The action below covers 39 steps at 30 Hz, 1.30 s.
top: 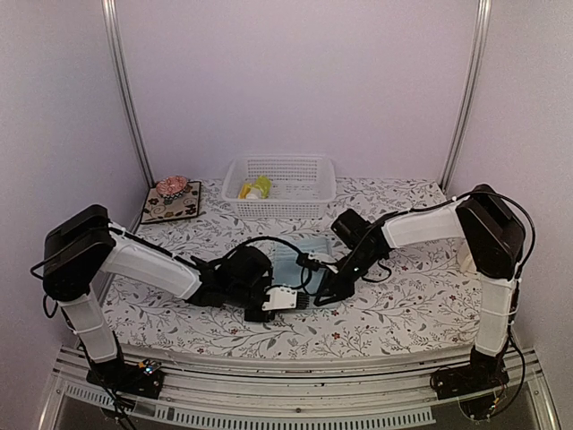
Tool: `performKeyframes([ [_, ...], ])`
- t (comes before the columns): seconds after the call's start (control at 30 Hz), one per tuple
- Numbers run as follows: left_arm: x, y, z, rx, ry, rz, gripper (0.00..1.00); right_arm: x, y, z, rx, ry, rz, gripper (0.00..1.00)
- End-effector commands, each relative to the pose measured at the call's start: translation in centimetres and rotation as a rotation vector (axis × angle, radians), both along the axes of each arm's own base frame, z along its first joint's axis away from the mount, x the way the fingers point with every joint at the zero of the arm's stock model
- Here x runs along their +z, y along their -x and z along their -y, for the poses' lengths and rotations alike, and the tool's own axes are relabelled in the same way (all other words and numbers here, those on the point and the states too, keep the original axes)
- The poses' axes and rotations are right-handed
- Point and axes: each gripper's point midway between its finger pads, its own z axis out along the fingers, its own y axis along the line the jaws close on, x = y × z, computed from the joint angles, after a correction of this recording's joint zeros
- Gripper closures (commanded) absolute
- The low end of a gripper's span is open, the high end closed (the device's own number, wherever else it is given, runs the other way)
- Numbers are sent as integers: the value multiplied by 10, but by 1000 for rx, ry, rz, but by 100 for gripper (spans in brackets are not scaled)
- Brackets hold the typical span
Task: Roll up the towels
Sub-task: Roll the towel at the center of the board.
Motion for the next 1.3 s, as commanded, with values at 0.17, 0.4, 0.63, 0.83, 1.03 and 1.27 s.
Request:
performKeyframes([
  [0.17,-3,14,-2,18,30,-433,100,45,-24,25,-67,-53,273,54],
  [0.4,-9,7,-3,60,34,-620,100,52,-14,39,-33,-86,430,41],
  [0.63,-20,-1,-5,124,50,-844,100,66,5,34,61,-144,663,41],
  [0.83,-34,-4,-12,177,48,-1019,100,69,24,27,161,-160,858,41],
  [1.03,-46,-9,-15,229,42,-1100,100,52,29,17,243,-113,937,41],
  [1.27,-57,-12,-18,258,12,-1150,100,33,18,5,256,-53,984,42],
])
